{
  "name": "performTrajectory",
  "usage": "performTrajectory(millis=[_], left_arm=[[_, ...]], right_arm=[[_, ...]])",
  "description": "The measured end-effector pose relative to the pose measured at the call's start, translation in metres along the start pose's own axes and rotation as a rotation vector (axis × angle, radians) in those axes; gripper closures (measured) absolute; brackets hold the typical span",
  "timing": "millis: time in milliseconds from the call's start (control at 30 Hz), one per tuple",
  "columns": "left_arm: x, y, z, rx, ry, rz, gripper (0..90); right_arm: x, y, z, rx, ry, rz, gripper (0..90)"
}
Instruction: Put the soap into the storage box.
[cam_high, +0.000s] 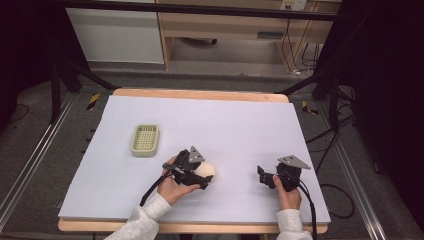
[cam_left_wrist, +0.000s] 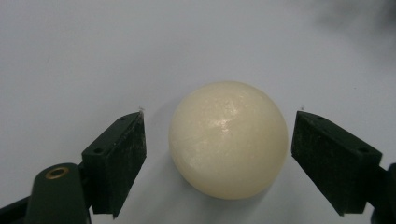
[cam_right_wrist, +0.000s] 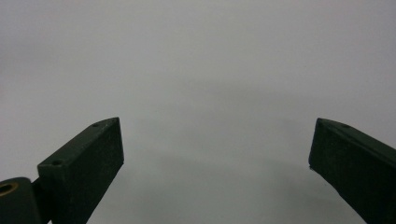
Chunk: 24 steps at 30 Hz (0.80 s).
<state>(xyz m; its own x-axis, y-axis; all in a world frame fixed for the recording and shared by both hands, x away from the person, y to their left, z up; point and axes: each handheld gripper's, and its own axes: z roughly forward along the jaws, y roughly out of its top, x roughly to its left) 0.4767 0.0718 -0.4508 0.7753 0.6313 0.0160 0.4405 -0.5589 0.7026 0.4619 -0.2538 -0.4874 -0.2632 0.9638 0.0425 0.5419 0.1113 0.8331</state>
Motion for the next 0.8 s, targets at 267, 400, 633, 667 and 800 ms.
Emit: performTrajectory(millis=[267, 400, 633, 667, 800], left_arm=[[0.000, 0.000, 0.006, 0.010, -0.008, -0.005, 16.9], [-0.002, 0.000, 0.008, 0.014, -0.009, -0.006, 17.0], [-0.003, 0.000, 0.013, 0.029, -0.011, 0.002, 17.1], [-0.003, 0.000, 0.013, 0.034, -0.011, 0.003, 17.1], [-0.003, 0.000, 0.017, 0.044, -0.013, 0.002, 17.2]], right_arm=[[0.000, 0.000, 0.000, 0.003, 0.003, 0.007, 3.6], [0.000, 0.000, 0.000, 0.002, 0.000, 0.002, 3.6], [0.000, 0.000, 0.000, 0.002, 0.000, 0.002, 3.6], [0.000, 0.000, 0.000, 0.002, 0.000, 0.002, 3.6], [0.000, 0.000, 0.000, 0.003, -0.001, 0.002, 3.6]])
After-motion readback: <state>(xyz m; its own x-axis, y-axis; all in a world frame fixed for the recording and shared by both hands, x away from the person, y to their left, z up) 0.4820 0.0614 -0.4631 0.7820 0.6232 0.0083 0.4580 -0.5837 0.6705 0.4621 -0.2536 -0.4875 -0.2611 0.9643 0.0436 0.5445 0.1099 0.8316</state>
